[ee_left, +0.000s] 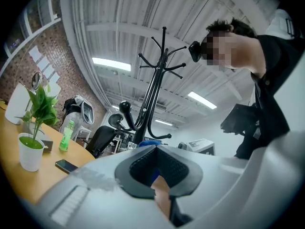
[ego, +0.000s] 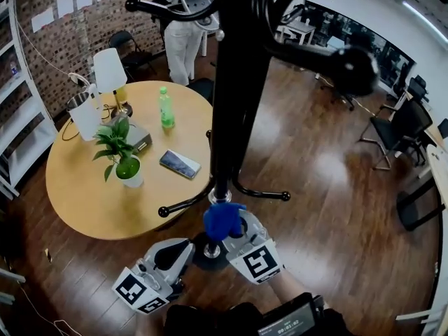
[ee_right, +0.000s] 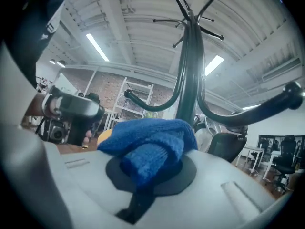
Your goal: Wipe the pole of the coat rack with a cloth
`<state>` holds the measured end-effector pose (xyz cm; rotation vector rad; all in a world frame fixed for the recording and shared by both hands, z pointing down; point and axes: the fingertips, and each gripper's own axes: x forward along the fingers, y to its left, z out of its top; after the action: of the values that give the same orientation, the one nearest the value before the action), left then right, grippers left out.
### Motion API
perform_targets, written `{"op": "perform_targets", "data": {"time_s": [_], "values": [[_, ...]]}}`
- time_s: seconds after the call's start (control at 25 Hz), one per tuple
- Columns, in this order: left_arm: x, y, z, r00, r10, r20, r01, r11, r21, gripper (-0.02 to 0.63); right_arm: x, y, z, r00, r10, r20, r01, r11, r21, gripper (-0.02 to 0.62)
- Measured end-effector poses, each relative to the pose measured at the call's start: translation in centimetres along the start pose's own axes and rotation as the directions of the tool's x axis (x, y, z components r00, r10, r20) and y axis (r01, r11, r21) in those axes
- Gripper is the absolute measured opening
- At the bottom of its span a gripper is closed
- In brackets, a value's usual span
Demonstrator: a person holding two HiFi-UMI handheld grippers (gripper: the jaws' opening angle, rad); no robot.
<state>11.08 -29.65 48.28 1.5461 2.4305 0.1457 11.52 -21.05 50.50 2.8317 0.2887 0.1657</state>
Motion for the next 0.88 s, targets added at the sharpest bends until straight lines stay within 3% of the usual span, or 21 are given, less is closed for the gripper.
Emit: {"op": "perform_targets", "data": {"time_s": [0.08, 0.2, 0.28, 0.52, 0.68, 0.88], "values": [[-0.5, 0.8, -2.9, 1.0, -0.015, 0.013, 0.014, 0.999, 0.028, -0.008, 0.0, 0.6, -1.1, 0.997, -0.009, 0.072, 0.01, 1.0, -0.007, 0.021], [-1.1, 2.0, -6.3, 0.998, -0.036, 0.061, 0.033, 0.998, 0.055, -0.008, 0.2, 1.1, -1.6, 0.972, -0.04, 0.232, 0.033, 0.999, 0.033, 0.021], [-1.5, 2.5, -8.5, 0.995, -0.055, 0.085, 0.049, 0.996, 0.076, -0.008, 0.5, 1.8, -3.3, 0.961, -0.036, 0.274, 0.028, 0.999, 0.033, 0.021], [-3.7, 3.9, -19.1, 0.991, -0.09, 0.1, 0.077, 0.989, 0.13, -0.008, 1.4, 6.3, -15.6, 0.963, -0.012, 0.27, 0.006, 1.0, 0.021, 0.021], [-6.0, 6.2, -24.7, 0.993, -0.058, 0.1, 0.044, 0.99, 0.137, -0.008, 2.7, 9.2, -23.0, 0.965, 0.003, 0.261, -0.003, 1.0, 0.001, 0.021], [-8.5, 8.5, -28.4, 0.996, 0.007, 0.09, -0.019, 0.991, 0.134, -0.008, 3.9, 12.2, -33.1, 0.994, 0.059, 0.092, -0.055, 0.998, -0.044, 0.021]]}}
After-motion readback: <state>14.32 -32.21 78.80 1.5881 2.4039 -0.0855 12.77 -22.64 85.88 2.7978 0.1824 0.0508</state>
